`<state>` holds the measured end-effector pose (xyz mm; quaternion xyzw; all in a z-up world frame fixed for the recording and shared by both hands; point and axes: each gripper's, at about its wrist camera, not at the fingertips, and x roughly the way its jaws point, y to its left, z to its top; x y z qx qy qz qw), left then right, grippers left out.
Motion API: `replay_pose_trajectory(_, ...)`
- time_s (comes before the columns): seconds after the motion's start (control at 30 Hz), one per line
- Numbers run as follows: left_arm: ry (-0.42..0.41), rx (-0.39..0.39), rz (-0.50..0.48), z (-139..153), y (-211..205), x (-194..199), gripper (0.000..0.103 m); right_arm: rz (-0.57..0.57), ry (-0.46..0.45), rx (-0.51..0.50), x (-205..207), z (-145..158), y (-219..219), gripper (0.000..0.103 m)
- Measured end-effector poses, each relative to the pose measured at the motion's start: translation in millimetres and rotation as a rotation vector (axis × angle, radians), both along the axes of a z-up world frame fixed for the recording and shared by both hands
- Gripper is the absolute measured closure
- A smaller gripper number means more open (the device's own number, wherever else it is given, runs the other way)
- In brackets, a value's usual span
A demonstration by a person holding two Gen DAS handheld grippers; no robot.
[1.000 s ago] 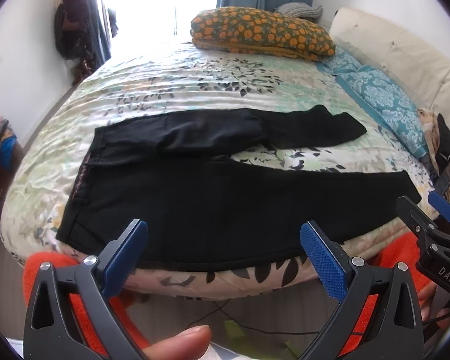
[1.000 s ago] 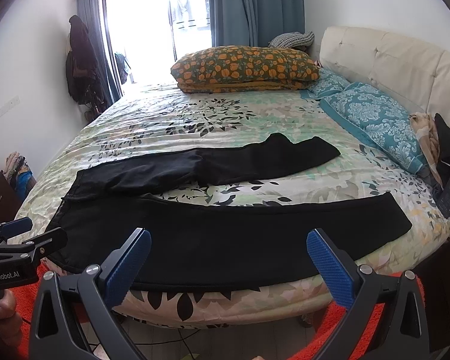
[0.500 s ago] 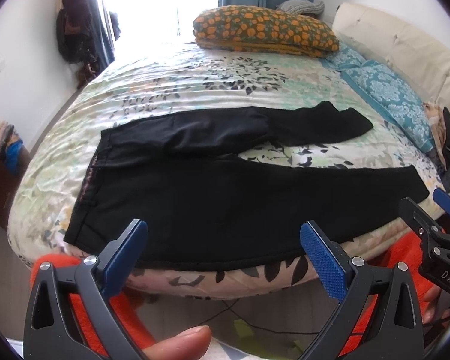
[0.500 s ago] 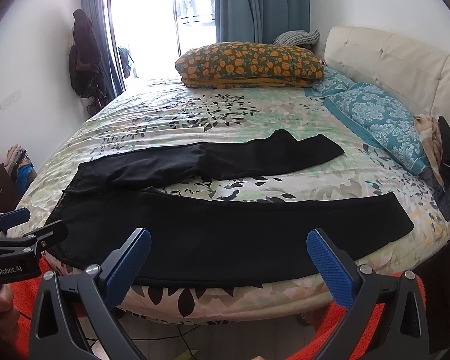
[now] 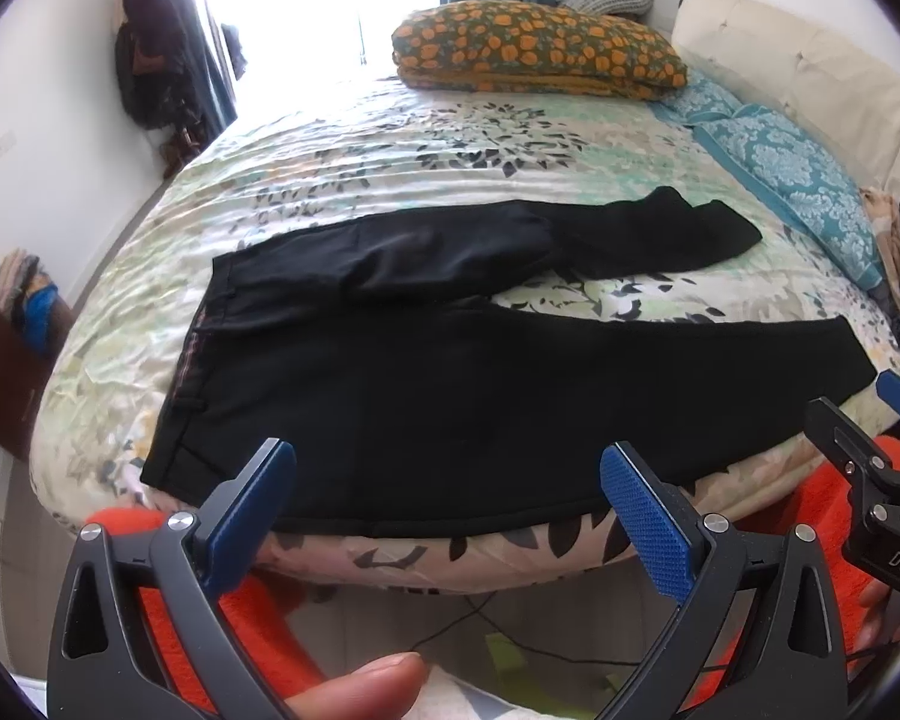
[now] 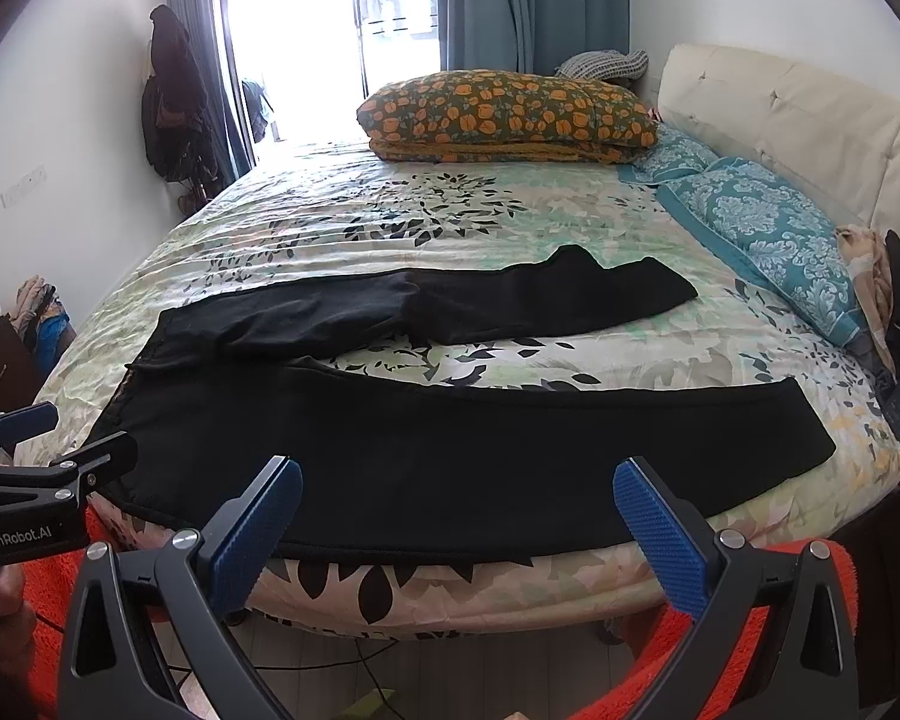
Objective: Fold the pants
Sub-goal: 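Move both open grippers toward the black trousers on the bed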
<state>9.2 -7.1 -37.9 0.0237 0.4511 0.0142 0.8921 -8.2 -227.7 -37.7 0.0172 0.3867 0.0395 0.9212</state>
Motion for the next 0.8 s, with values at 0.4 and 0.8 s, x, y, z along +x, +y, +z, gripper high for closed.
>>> replay_pose_trajectory(0.4,0.017,0.030,0.007,-4.7,-0.2,3.6,0.001,0.018,0.026,-0.006,4.1,-7.5,4.7,0.000)
replay_pose_trajectory(0.8,0.063,-0.002,0.011,-14.1,0.6,10.6,0.001,-0.041,0.082,-0.112,26.5,-8.0,5.9,0.000)
